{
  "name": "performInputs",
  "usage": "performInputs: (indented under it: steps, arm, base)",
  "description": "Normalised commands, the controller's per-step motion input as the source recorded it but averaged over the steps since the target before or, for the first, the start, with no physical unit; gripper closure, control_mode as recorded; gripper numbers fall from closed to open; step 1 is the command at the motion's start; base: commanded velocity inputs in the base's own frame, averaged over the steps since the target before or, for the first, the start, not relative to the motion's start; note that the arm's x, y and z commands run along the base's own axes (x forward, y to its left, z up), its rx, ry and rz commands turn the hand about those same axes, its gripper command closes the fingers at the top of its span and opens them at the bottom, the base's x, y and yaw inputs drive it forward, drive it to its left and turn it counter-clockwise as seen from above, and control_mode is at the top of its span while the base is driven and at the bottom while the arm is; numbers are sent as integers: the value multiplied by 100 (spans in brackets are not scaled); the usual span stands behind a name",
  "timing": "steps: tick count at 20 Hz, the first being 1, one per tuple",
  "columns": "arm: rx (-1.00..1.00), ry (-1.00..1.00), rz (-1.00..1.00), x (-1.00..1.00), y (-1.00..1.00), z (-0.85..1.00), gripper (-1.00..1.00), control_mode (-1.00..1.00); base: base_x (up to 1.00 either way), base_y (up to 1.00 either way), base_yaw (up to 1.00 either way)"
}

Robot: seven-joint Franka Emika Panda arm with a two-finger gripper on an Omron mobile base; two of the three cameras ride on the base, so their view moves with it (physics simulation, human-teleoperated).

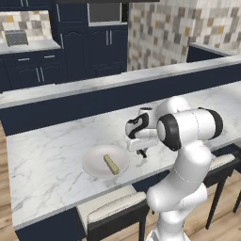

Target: Retrieve the butter from the fridge and place it on a plate on the dining table. Then retrieve the butter knife by the fridge and place it near the plate.

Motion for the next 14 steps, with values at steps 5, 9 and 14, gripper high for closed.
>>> performInputs:
  steps: [5, 9, 14]
  arm:
    - [0, 0, 0, 0, 0, 0, -100, 100]
    - [0, 0, 0, 0, 0, 0, -100, 100]
    - [0, -1, 0, -10, 0, 43, -100, -100]
  base:
    - [0, 0, 0]
    - [0, 0, 0]
    - [0, 0, 0]
